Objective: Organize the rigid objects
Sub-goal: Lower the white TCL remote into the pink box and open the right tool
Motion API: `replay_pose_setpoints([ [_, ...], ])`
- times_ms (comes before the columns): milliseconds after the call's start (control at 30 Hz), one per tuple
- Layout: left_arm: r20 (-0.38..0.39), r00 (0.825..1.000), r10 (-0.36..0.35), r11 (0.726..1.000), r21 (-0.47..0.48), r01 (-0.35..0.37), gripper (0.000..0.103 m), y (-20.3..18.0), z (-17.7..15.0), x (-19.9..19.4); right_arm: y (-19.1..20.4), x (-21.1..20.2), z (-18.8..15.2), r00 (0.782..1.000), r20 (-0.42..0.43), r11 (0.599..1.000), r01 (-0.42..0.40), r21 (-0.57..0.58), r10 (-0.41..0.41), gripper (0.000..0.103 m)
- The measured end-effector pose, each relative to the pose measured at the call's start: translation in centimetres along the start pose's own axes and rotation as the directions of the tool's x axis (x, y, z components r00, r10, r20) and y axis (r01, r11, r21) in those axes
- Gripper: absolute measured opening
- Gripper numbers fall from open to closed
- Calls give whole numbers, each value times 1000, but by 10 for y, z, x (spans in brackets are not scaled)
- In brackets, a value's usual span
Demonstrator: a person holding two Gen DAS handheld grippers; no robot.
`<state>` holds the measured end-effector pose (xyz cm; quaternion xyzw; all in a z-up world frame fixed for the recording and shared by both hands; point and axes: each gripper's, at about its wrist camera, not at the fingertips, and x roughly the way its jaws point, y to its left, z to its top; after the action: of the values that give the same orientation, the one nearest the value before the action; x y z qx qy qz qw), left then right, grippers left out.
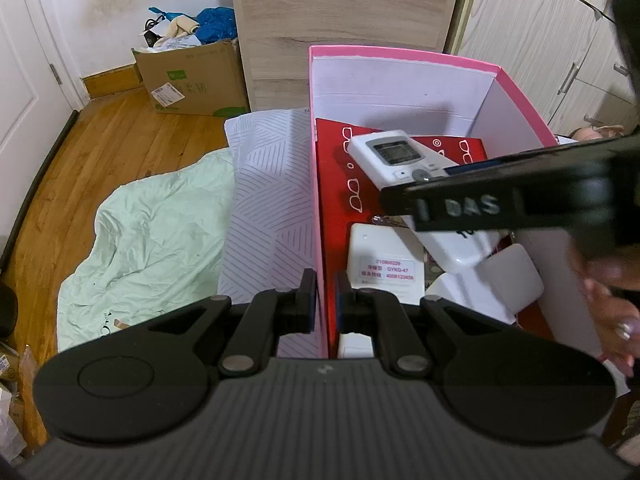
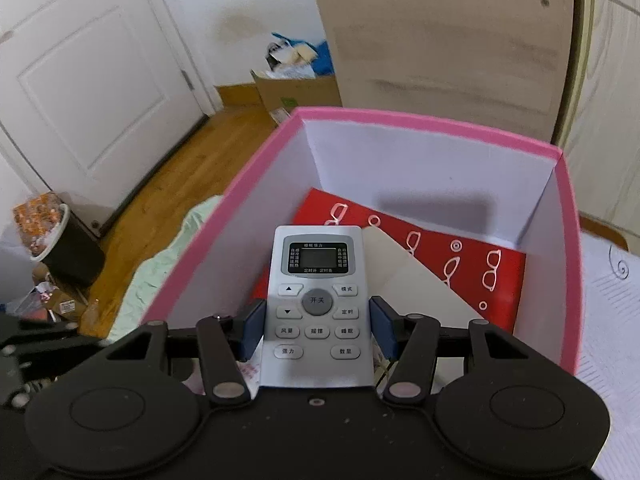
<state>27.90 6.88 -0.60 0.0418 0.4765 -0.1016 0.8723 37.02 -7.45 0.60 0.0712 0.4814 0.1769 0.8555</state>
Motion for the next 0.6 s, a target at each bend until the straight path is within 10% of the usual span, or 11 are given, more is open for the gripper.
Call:
replay_pose_setpoints([
  [300,2,1000,-12,1000,-5,12,7,3,0,1,-23,16,9,996,30,970,-92,224,87,62],
  [600,2,1000,-11,1000,-9,11,7,3,0,-1,-53,25,-3,962,146,783,-273,560,230,68],
])
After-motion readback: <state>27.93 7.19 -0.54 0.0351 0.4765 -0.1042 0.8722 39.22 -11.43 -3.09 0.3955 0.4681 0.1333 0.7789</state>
